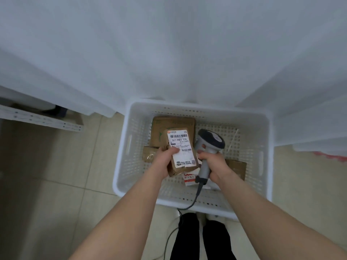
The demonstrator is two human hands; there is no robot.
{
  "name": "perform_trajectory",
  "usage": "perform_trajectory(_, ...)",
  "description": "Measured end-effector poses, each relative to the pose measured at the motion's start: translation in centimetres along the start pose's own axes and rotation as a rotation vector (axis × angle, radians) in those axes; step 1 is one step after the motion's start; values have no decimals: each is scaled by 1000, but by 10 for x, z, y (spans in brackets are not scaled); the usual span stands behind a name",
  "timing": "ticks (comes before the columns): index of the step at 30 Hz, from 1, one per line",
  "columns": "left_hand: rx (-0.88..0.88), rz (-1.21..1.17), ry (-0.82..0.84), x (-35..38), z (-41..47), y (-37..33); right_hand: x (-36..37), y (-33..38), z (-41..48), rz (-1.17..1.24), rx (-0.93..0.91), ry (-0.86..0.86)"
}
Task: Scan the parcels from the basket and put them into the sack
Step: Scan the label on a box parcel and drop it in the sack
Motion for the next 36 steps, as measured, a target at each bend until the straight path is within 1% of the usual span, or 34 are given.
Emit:
perform_trajectory(2, 47, 28, 45, -11, -24, -14, -4, 14, -24, 14, 3, 18)
perform_trajectory(7, 107, 51, 203, -20, -95, -46, 2, 49, -98, 127, 28, 175)
perform_trajectory(9, 82, 86, 283, -23, -131, -62, 4, 66, -126, 121, 6, 173)
perform_trajectory(12, 82, 247, 367, -34, -180, -87, 2, 94, -162, 128, -31, 118)
perform_trajectory(14, 142, 298, 330, -44, -209, -107, -1, 112, -187, 121, -76, 99)
perform_trajectory(18, 284, 131, 164, -62, -252, -138, -15, 140, -231, 57, -183, 36)
perform_trajectory(21, 366, 24, 88, -76, -290, -148, -20, 159, -273, 56, -252, 111)
perform_trajectory(24, 428, -41, 21, -94, -323, -150, -14, 172, -323, -6, -337, 196)
perform_trajectory(26, 459, -64, -4, -108, -344, -150, -7, 175, -359, -62, -389, 254)
perform_trajectory(28, 499, -71, -25, -122, -363, -151, -2, 176, -394, -95, -439, 275)
perform_trajectory(32, 564, -81, -36, -146, -391, -151, 6, 173, -453, -91, -497, 282)
perform_trajectory(36, 610, -70, -12, -172, -411, -141, 10, 151, -503, -70, -518, 250)
Point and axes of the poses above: each hand's wrist, its own z-axis towards the middle knuckle, its own x-axis out of the palm, y = z × x, the point moved 5 cm from there along z, towards the middle knuckle, and after that the axes turned 10 degrees about -y, right-handed, at the moved point
